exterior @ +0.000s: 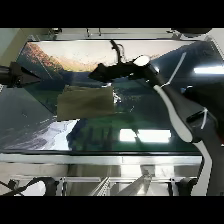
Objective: Fold the shirts.
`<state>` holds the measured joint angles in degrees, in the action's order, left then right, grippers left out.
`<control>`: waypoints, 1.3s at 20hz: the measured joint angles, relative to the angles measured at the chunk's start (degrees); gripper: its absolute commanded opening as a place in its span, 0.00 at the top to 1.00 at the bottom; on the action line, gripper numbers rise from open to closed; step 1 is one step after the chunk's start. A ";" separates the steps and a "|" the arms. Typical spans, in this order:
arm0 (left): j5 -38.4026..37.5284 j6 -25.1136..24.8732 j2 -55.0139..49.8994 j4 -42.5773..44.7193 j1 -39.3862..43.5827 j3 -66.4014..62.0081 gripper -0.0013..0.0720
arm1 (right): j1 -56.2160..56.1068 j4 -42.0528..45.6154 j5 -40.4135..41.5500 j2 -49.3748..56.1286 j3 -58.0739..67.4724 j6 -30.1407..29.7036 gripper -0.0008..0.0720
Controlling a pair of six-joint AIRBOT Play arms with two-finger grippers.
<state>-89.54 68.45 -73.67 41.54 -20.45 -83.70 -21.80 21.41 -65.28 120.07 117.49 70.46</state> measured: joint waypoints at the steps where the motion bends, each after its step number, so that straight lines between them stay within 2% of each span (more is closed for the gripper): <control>1: -0.28 -0.09 0.55 -0.26 0.33 0.00 0.96 | 1.86 3.87 -2.01 -0.42 -0.42 2.23 0.02; 4: -0.39 -0.20 1.68 -0.68 1.81 0.00 0.96 | 5.66 13.05 -5.46 -0.55 -1.95 6.29 0.02; 8: -0.42 -0.39 2.12 -0.52 3.89 0.00 0.96 | 6.88 18.29 -6.91 2.45 -2.75 8.48 0.02; 11: -0.46 -0.44 2.25 -0.46 4.90 0.00 0.96 | 5.92 18.47 -7.04 5.75 -2.95 9.49 0.02; 16: -0.48 -0.57 2.27 -0.31 5.33 0.00 0.96 | 2.27 13.33 -3.15 9.14 -2.97 9.49 0.04; 17: -0.46 -0.55 2.27 -0.31 5.35 0.00 0.96 | 1.38 13.11 -2.10 9.42 -2.95 9.49 0.34; 18: -0.48 -0.57 2.27 -0.31 5.38 0.00 0.96 | 0.46 13.18 -0.79 9.73 -2.97 9.46 0.88; 19: -0.48 -0.55 2.27 -0.31 5.38 0.00 0.96 | -0.31 13.46 0.07 10.12 -3.02 9.46 0.96; 23: -0.50 -0.55 2.27 -0.31 5.38 0.02 0.96 | -1.64 10.45 1.70 8.66 -2.86 9.55 0.96; 26: -0.94 -0.52 2.27 -0.46 5.38 0.02 0.96 | 0.26 9.09 2.93 3.21 -2.82 11.02 0.96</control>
<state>-90.48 67.92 -71.40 41.08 -15.07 -83.68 -21.54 30.50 -62.35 123.28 114.67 81.47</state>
